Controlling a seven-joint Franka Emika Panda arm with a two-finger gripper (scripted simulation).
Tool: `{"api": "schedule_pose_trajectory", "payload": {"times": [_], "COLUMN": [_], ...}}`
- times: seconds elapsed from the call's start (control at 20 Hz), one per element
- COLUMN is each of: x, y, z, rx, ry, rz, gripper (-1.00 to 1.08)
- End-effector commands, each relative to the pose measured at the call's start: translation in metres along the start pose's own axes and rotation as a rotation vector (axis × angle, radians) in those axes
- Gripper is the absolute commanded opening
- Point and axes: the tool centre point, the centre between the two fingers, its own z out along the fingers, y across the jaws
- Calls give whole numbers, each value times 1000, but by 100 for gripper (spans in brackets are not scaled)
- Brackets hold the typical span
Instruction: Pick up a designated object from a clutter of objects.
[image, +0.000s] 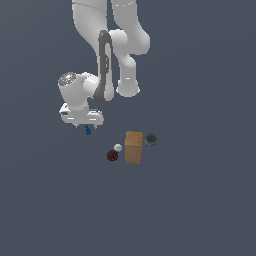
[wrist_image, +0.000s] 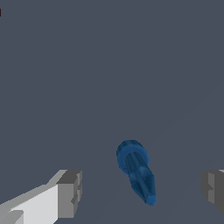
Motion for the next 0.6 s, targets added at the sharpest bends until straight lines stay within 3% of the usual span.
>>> {"api": "schedule_pose_trajectory", "payload": {"times": [0.0, 0.2, 0.25, 0.55], "x": [0, 0, 0, 0], "y": [0, 0, 0, 0], "z": [7, 11, 11, 11], "rx": [0, 0, 0, 0], "ry": [1, 1, 1, 1], "rz": [0, 0, 0, 0], "gripper": [100, 100, -100, -100]}}
